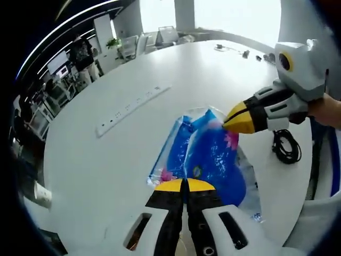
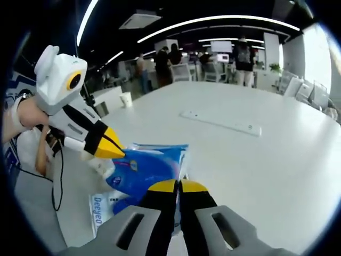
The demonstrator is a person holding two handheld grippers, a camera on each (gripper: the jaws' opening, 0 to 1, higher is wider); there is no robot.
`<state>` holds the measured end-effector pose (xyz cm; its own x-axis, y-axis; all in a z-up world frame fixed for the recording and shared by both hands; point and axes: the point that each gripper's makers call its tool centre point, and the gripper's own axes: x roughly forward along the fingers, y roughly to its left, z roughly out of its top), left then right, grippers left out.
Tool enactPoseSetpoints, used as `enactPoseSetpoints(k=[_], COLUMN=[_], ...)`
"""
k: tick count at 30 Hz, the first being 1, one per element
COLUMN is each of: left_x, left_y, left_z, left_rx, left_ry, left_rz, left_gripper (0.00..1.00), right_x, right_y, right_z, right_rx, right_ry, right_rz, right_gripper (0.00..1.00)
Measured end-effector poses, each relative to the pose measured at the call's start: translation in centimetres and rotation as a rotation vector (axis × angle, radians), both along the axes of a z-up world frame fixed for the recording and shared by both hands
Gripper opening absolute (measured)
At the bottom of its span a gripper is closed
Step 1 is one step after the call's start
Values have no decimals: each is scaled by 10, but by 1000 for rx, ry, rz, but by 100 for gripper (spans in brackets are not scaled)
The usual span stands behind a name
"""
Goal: Arrange the tabletop items into an orderly group along one side of the table until the central work area is clear of visible clutter.
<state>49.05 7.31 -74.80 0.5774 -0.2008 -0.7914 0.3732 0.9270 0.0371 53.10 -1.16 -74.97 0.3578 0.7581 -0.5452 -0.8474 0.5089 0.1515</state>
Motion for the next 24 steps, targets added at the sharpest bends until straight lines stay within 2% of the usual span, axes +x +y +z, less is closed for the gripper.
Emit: enactPoseSetpoints(k=[24], left_x=[0], left_y=[-42], left_z=[10], left_rx=[-3], left_ry=[-5], left_rz=[-101], left_gripper=[0], right_x=[-8], right_y=[-45], right_z=[8], right_rx=[-3], right_ry=[-9], right_rz=[-85], right_gripper=[0])
